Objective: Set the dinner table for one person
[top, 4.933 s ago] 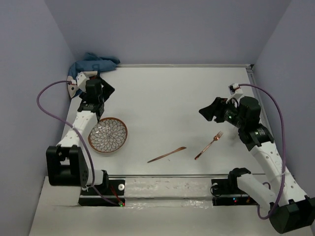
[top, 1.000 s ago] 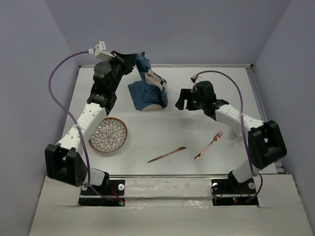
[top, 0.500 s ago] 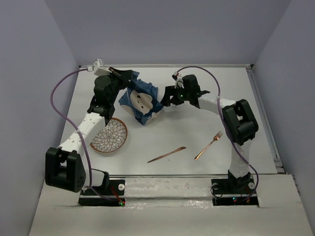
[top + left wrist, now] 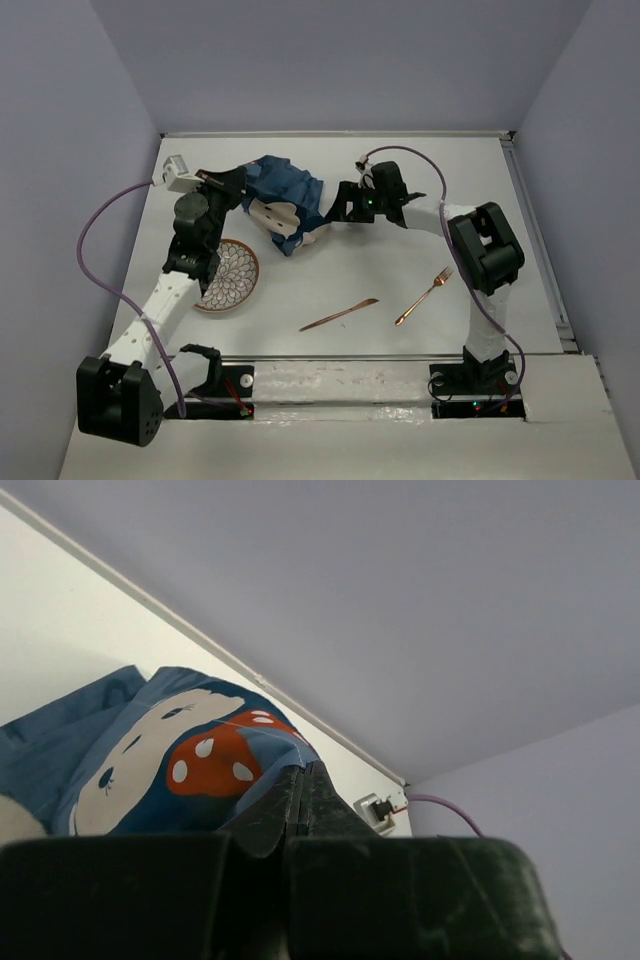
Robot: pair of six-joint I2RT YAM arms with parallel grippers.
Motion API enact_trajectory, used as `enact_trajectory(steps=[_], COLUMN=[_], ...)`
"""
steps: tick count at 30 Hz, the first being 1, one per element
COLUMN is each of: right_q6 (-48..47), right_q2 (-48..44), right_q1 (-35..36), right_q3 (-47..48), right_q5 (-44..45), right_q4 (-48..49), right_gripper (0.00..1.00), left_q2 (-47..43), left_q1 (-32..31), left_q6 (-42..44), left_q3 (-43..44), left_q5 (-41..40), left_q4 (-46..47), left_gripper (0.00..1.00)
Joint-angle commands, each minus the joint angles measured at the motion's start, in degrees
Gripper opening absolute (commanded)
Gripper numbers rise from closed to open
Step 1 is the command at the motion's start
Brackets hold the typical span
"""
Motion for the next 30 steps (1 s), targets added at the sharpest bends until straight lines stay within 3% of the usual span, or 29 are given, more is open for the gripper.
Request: enact_trajectory(steps=[1,8,15,17,20,21,22,27,30], right_q6=[9.2,15.3,16.2,16.9,17.4,16.9,16.5,14.6,10.3], right_q2=[2.7,8.0,13.1,14.3,15.3,14.6,14.0,10.3,9.1], right_q1=[1.8,3.2,3.2,3.2,3.2,3.2,3.2,0.2,-2.4], right_q3=[4.6,7.3,12.3,13.5,16.2,17.3,18.1,26.6,39.4], right_q5=[0.6,-0.1,1.6,-0.7,-0.8,0.4,2.8,8.6,13.1], right_q4=[5.0,8.2,6.2,6.3,6.9,6.8,6.8,6.7,1.5], right_gripper=[0.86,0.80,0.66,0.59,0.26,0.08,0.03,0.00,0.00], left_q2=[-5.7,-9.7,-14.9,-14.8,-12.8,-11.6,-10.9,-1.4,8.2], left_q1=[0.3,0.3,0.3,0.3,0.3,0.3,0.3,0.4,1.8], left_q6=[-0.4,-0.3,0.6,0.5,-0.3,-0.8,-1.0,-1.1,-0.1], left_q3=[-5.3,-10.0,-13.4,-13.9,-13.3,-12.9,-12.6,-5.7,5.3], left_q5=[-4.6,-1.7,-0.6,-1.2,-0.5,-0.4,-0.5,-2.3,-1.7], left_q4=[3.5,3.7,1.3,1.3,2.8,3.5,4.4,9.3,9.0], left_gripper=[0.00,0.00,0.00,0.00,0.00,0.00,0.00,0.00,0.00])
